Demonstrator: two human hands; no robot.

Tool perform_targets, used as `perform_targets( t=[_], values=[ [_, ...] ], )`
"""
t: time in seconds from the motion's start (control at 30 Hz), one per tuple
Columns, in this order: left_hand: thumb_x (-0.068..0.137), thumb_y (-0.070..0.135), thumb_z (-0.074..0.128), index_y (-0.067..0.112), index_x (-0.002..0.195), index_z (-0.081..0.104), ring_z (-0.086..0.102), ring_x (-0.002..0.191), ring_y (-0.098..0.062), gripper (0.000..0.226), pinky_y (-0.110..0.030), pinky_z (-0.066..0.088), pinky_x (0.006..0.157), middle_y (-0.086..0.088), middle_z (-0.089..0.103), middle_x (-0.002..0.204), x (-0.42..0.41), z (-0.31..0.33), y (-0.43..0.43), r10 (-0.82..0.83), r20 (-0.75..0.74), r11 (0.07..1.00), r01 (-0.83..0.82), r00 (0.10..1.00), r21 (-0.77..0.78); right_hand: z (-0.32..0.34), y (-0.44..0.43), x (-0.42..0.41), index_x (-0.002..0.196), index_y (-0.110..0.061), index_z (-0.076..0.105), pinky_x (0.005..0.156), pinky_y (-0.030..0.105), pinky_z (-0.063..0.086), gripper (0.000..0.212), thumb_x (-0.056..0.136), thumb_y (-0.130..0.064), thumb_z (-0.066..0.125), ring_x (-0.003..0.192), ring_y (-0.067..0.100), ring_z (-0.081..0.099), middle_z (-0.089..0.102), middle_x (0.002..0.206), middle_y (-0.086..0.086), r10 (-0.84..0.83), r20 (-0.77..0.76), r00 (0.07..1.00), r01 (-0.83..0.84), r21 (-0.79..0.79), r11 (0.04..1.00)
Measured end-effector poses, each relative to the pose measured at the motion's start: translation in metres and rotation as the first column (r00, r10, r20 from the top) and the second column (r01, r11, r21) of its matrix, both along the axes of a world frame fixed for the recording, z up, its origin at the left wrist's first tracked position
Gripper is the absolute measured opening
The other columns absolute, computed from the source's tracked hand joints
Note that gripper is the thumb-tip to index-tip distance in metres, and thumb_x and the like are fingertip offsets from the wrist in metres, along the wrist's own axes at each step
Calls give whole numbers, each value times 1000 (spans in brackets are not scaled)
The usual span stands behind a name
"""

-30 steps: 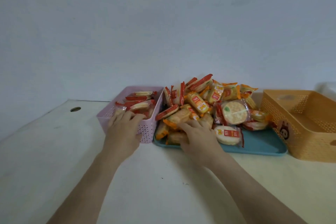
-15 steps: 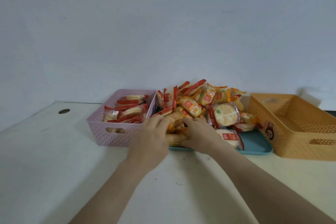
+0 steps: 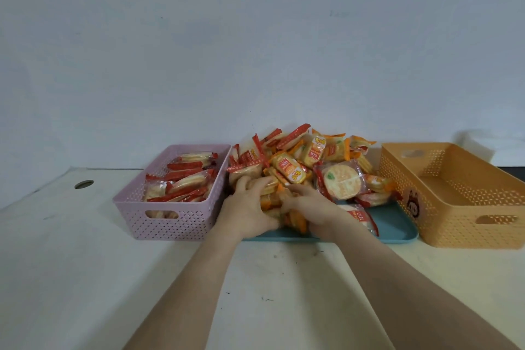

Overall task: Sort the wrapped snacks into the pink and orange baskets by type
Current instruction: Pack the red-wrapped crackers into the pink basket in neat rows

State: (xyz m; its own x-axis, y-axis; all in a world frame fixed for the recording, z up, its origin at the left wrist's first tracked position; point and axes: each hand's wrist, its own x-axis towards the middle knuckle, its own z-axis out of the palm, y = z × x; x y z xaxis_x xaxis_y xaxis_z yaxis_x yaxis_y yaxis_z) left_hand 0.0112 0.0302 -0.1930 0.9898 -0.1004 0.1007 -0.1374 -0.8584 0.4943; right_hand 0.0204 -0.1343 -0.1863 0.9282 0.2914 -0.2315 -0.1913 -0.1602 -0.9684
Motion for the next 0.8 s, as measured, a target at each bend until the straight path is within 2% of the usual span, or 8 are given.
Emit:
perform_targets(
  t=[0.1,0.2,0.23,0.27,0.37,0.53,0.67,0.8],
  values=[
    [52,52,79,50,131,42,52,121,-15,87,-41,47,102,9,44,139,0,-3,-1,26,33,893,-9,999,-450,3,-6,-3,106,-12,62,63,27,50,22,84,-11,66,75,17,63,68,93,6,20,-161,987,35,336,941],
    [67,40,80,47,133,42,62,109,-15,77,-42,56,88,8,57,127,-9,-7,-5,112,-59,531,-110,992,-840,1,-2,-9,107,-15,68,83,33,52,24,89,-30,64,88,21,69,73,100,7,63,-185,981,14,390,921],
    [75,38,77,47,136,39,63,106,-17,72,-42,58,82,7,58,126,-14,-7,-9,123,-104,416,-147,987,-898,-1,2,-7,117,-16,65,93,39,52,33,88,-34,64,99,26,69,72,110,10,57,-181,982,20,399,917],
    [80,37,73,47,138,36,64,105,-18,70,-41,59,80,7,58,126,-17,-6,-15,145,-111,370,-158,983,-915,0,7,-7,125,-18,60,95,45,52,45,85,-37,68,105,29,68,70,116,12,29,-177,984,46,407,912],
    [84,41,65,48,140,32,61,108,-16,66,-44,58,83,7,55,129,-25,-1,-32,235,-10,400,-106,972,-911,6,20,-11,132,-28,50,85,52,56,70,70,-47,77,100,30,70,68,118,8,-160,-129,979,198,386,901],
    [71,61,59,48,133,37,58,115,-15,68,-46,51,95,6,55,131,-34,31,-58,309,191,529,-2,932,-848,36,8,-37,118,-20,59,63,36,58,40,84,-37,70,85,24,72,71,105,10,-317,23,948,265,493,829],
    [69,64,56,41,132,38,58,113,-11,70,-42,50,96,7,55,127,-44,65,-98,252,269,552,90,930,-829,76,-32,-54,105,-19,61,78,42,56,33,81,-38,72,86,24,69,70,95,10,-448,195,872,309,491,815],
    [71,60,60,50,127,34,63,109,-15,63,-43,53,93,3,59,125,-48,91,-152,71,224,463,167,972,-871,102,-90,-63,106,-23,59,73,39,57,31,83,-40,72,81,20,70,71,94,6,-551,366,750,387,433,814]
  ],
)
